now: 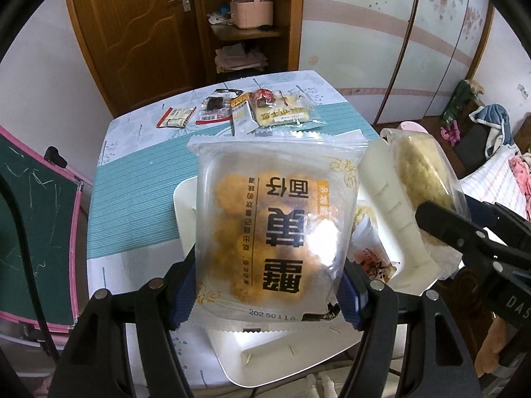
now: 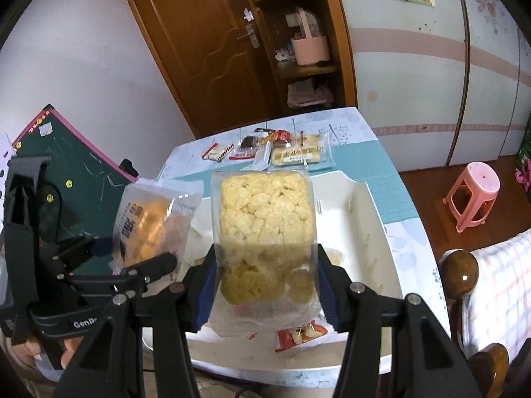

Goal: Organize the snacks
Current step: 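Carry both packs over the white tray and open both tools, then move both tools back over the remaining snacks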

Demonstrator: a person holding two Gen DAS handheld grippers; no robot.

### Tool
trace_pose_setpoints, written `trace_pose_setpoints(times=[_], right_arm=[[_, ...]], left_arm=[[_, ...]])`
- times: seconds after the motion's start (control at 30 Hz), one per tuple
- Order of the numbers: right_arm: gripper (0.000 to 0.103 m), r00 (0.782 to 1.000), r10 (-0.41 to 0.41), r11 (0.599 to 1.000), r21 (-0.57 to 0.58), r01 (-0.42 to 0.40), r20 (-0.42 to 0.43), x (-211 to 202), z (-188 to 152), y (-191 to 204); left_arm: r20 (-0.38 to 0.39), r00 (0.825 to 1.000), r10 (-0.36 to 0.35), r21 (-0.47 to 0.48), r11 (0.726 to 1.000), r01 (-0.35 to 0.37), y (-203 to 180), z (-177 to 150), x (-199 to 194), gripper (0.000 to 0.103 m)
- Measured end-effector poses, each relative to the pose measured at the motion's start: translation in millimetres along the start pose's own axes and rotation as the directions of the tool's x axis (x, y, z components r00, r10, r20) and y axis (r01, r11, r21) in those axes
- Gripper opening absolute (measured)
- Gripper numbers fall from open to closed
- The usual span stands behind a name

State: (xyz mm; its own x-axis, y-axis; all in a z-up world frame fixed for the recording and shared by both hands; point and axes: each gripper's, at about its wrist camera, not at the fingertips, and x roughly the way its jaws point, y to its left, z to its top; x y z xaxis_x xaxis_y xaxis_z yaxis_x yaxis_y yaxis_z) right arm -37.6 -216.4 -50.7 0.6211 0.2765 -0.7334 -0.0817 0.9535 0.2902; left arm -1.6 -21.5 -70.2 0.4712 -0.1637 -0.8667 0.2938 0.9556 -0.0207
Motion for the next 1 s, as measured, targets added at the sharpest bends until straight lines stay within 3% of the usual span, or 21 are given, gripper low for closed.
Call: trace_pose_setpoints(times=[0.1, 0.17, 0.2, 0.27, 0.33, 0.43, 1.0], right_arm=[[0.054, 1.000, -0.003, 1.000, -0.003, 0.003, -0.012, 1.9, -0.8, 0.1], [0.054, 0.999, -0.013, 1.000, -0.001, 0.013, -0.030, 5.4, -0.4, -0.5], [0.055, 0.999, -0.016, 1.000, 0.002, 0.016, -0.041, 7.2, -0.9, -0.6], [0.059, 0.999, -0.020, 1.000, 0.014, 0.020, -0.051, 9.7, -1.4, -2.4], [0.070, 0.999, -0.029, 0.999, 0.018, 0.030, -0.045, 8.7, -1.9, -2.7], [0.079, 0.999, -0.029, 1.000, 0.009, 0.029, -0.027, 5.1, -1.1, -0.7], [0.080, 0.998, -0.030, 1.000, -0.007, 0.029, -0.062, 14.4, -4.6, 4.5]], left_arm=[[-0.012, 1.000, 0.008, -0.002, 1.000, -0.008, -0.5, 0.6, 3.1, 0.072], [-0.021, 1.000, 0.008, -0.006, 1.000, -0.008, -0.7, 1.3, 5.0, 0.083], [-0.031, 0.999, 0.017, -0.007, 1.000, -0.017, -0.6, 1.2, 7.4, 0.084], [-0.046, 0.999, 0.016, -0.006, 1.000, -0.017, -0.7, 1.1, 10.2, 0.093], [-0.059, 0.998, 0.019, -0.004, 1.000, -0.020, -1.3, 0.5, 12.9, 0.097], [-0.070, 0.997, 0.022, 0.003, 1.000, -0.022, -2.6, -0.4, 14.9, 0.097], [-0.102, 0.995, 0.001, -0.011, 1.000, -0.002, -1.8, -5.1, 23.6, 0.097]])
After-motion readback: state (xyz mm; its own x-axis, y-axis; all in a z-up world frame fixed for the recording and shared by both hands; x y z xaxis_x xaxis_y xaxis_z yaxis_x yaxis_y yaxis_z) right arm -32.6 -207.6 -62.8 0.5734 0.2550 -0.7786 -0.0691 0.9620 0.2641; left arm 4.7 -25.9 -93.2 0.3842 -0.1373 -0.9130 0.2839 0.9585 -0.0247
